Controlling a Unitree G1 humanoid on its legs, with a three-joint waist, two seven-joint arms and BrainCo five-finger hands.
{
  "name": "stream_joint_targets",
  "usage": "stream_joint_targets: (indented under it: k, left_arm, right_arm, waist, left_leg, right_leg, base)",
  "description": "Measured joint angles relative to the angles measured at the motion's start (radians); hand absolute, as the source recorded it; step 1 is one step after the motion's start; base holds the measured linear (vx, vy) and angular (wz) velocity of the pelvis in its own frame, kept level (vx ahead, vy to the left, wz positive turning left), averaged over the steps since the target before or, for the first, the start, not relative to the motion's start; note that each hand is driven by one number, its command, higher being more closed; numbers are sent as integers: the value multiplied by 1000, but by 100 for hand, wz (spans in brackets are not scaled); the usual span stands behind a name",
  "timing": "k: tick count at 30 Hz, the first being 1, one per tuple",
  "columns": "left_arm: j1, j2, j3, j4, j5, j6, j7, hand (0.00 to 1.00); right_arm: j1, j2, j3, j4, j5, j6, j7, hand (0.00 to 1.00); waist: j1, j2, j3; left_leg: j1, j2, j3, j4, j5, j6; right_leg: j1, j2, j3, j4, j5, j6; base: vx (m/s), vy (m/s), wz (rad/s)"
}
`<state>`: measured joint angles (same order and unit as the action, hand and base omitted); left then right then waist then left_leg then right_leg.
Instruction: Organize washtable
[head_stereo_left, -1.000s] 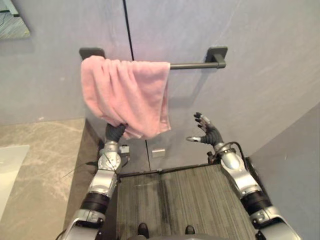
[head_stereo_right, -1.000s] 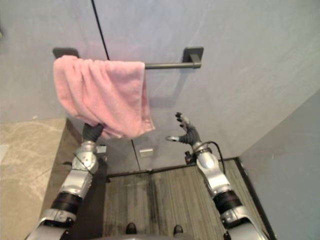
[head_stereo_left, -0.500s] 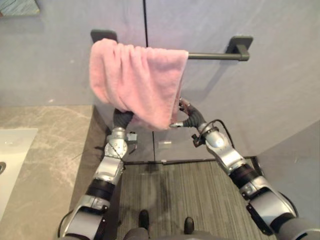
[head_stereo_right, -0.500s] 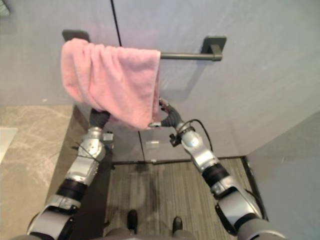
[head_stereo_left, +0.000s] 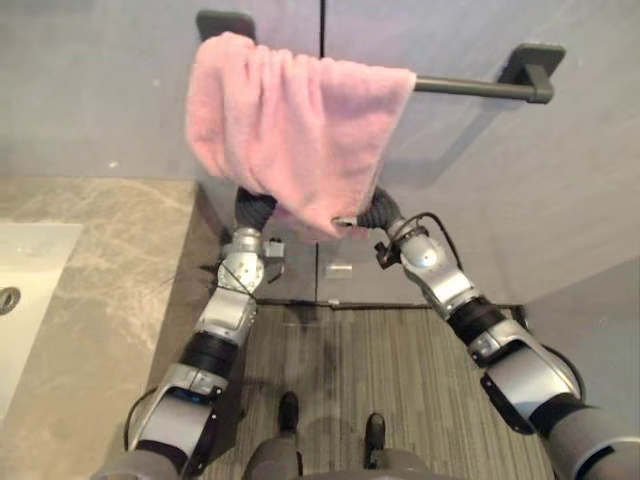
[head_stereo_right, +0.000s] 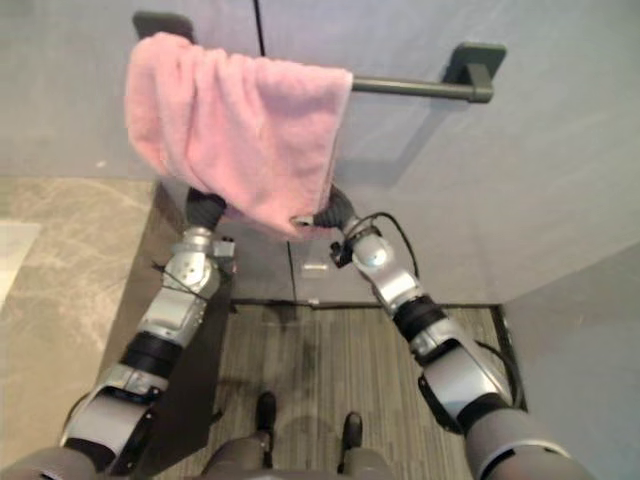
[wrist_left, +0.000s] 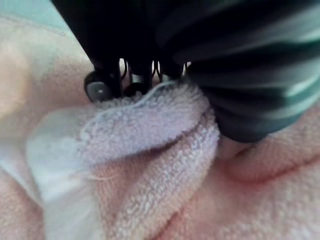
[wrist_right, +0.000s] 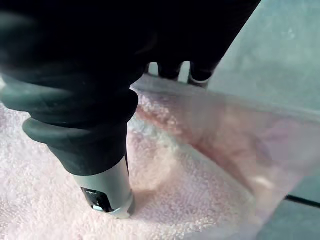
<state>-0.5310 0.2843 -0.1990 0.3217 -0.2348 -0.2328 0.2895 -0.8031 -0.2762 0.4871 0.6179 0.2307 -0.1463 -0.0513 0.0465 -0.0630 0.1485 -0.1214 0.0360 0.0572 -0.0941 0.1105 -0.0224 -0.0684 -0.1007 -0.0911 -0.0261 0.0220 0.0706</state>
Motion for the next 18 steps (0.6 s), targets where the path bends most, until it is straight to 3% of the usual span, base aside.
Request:
stream_joint_targets:
  k: [13,18]
  left_arm:
    - [-1,0,1,-1,2,-8,-2,100]
    - [23,-6,6,-4,3,-10,-8,100]
  right_arm:
    - [-13,18,-28,3,34,-1,-9,100]
    - [107,31,-103,-44,34,-3,-8,100]
  waist:
    - [-3,1,2]
    - [-5,2,2]
  left_leg:
    - [18,1,2,0,6,-3]
    - [38,3,9,0,6,-4]
  right_leg:
    - [14,0,-1,3,0,0]
    - [32,1,6,3,0,0]
  base:
    - [-10,2,0]
    - [-20,2,-4]
